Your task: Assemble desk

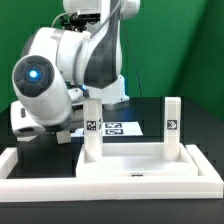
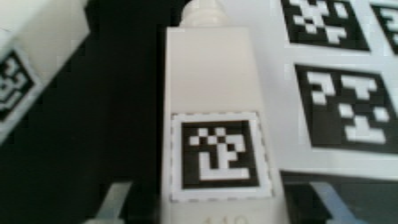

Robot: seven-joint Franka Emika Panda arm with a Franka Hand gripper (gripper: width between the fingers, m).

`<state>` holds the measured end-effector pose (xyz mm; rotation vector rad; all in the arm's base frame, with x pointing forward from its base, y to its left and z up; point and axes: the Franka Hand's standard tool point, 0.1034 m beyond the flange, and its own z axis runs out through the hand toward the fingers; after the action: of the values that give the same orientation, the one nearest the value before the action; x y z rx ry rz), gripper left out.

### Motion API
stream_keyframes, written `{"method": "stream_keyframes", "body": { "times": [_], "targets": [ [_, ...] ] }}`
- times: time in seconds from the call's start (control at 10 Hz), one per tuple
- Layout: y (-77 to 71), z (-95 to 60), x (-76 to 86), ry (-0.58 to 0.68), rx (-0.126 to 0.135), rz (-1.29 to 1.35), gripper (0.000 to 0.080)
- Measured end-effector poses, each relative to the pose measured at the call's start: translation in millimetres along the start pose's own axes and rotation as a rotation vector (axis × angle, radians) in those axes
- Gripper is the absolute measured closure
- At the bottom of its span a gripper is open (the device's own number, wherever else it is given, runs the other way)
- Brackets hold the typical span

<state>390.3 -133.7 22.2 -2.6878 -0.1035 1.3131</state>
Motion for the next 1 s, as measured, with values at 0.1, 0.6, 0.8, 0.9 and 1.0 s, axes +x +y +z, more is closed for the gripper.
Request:
{"method": "stream_keyframes", "body": {
  "times": [0.1,0.6,0.8,0.9,1.0],
  "targets": [
    [-1.5,-17.5,-16.2,0.006,0.015,-0.012,0.0511],
    [-70.4,-113.6,-76.6,0.199,0.015,0.014,0.0509],
    [-106.6,-141.8,-74.6,0.327,0.022,0.053,0.0509],
    [-104.6,-143.7,-71.8,0.413,0.009,0.043,0.0509],
    [-103.5,-141.9,-73.8,0.485,0.004,0.043,0.0509]
  ]
}}
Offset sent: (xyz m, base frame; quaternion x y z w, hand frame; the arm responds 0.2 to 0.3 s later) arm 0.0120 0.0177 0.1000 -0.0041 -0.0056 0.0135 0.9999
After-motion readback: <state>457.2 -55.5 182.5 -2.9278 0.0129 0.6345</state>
